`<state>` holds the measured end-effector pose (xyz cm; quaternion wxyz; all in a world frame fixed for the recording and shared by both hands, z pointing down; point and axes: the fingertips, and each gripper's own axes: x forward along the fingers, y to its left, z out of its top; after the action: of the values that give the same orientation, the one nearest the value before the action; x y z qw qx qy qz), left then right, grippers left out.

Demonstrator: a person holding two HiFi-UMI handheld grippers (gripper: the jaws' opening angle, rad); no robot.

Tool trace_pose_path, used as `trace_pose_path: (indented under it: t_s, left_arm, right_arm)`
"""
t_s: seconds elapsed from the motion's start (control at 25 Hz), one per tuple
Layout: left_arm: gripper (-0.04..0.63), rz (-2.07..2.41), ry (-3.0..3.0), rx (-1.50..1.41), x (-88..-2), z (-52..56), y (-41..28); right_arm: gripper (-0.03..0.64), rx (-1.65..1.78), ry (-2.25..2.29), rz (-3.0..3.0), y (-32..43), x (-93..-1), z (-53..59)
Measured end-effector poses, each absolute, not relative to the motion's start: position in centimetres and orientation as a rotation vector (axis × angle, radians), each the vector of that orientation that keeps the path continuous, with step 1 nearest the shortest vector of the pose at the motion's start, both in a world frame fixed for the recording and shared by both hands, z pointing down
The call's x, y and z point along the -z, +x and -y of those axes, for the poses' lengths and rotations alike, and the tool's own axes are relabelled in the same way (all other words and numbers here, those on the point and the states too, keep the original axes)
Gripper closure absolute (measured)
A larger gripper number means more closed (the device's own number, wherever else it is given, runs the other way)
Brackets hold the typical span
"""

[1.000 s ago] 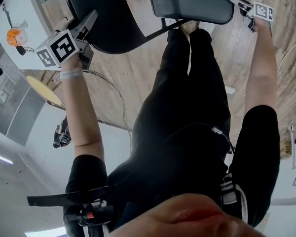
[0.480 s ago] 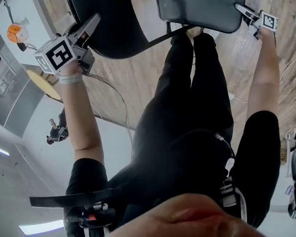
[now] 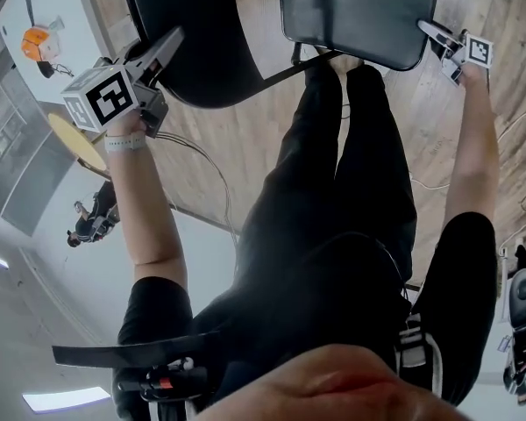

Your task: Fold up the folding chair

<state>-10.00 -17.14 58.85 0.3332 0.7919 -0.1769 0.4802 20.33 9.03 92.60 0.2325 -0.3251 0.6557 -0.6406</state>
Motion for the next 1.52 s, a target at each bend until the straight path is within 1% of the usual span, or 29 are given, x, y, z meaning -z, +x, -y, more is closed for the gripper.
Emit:
trace_pose_path:
  t_s: [0.24, 0.48, 0.72, 1.04, 1.52]
  left_arm:
    - [0.511, 0.499, 2.065, -1.280, -55.8, 17.2, -11.5]
    - [0.512, 0.542, 2.080, -1.280, -52.8, 20.2, -14.7]
    - [0.514, 0.563, 2.105, -1.286, -50.9, 20.8, -15.3]
    - [0.518, 0.576, 2.116, -1.229, -49.4, 23.7, -18.3]
    - [0.522, 0.622, 2.135, -1.189, -47.7, 27.2, -22.5]
  right_arm:
    - [0.423, 1.695, -0.730, -1.891, 16.5, -85.3, -7.8]
    - [0.472, 1.569, -0.565, -2.036, 9.4, -76.9, -2.0]
    - [0.517, 1.488, -0.485, -2.098, 4.6, -71.5, 1.7]
    - [0.517, 1.474, -0.512, -2.263, -2.6, -67.8, 7.9]
    - [0.515, 1.507, -0.534, -2.205, -12.5, -64.7, 16.0]
